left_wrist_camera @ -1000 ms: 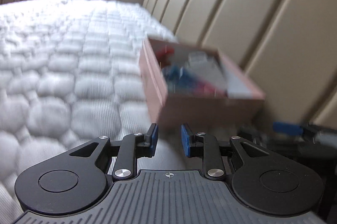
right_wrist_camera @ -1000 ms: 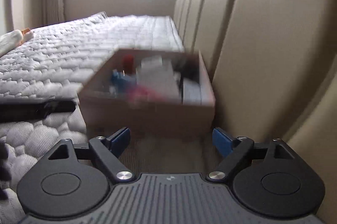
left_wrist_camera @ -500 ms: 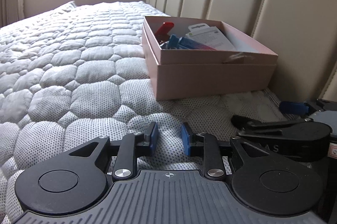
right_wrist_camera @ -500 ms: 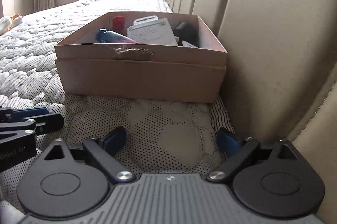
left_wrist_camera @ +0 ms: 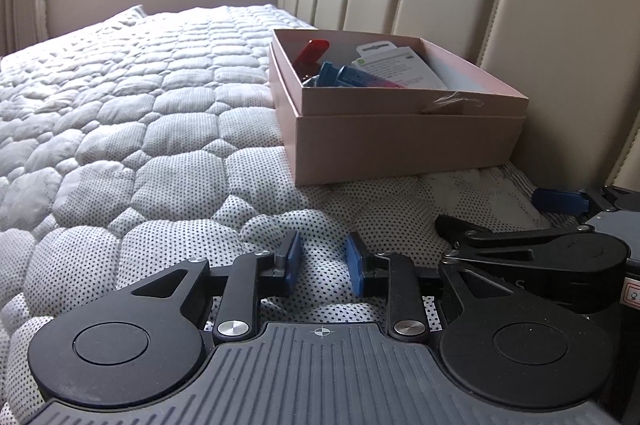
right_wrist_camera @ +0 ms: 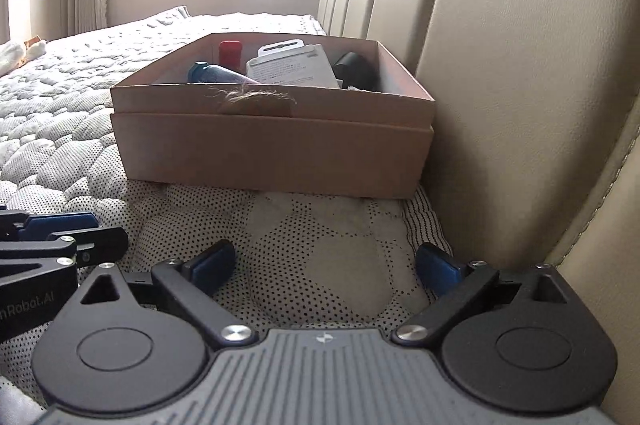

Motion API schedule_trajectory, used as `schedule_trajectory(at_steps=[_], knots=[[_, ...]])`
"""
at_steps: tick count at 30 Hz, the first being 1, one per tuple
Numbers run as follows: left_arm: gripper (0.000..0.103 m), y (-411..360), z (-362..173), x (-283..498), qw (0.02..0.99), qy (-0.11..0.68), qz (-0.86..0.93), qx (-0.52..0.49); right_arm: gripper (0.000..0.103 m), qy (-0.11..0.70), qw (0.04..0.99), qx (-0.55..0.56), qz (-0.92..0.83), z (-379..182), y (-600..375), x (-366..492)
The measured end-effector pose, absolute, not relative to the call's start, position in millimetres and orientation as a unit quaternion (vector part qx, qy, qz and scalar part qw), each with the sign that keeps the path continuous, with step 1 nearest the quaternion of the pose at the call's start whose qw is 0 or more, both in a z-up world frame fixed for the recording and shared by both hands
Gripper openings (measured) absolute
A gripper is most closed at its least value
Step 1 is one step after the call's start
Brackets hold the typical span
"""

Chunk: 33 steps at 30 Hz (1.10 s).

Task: Organize rigid objects

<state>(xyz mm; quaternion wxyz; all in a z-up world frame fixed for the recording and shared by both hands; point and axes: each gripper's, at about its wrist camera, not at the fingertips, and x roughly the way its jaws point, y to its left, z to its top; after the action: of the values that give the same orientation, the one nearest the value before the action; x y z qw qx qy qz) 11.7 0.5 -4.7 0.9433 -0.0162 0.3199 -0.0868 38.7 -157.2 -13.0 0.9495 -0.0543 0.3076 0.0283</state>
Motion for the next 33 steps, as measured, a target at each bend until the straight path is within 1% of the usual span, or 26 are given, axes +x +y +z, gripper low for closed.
schedule_trajectory(at_steps=[7,33], knots=[[0.027,-1.8,-4.3,10.1,0.944,0.319,-0.083,-0.002,0.098,0.308,0.950,-0.054,0.028,-12.7,-157.2,39.0],[0.026,0.2,-4.5,10.7,0.945,0.316,-0.083,-0.007,0.098,0.308,0.950,-0.054,0.028,-12.8,-157.1,39.0]])
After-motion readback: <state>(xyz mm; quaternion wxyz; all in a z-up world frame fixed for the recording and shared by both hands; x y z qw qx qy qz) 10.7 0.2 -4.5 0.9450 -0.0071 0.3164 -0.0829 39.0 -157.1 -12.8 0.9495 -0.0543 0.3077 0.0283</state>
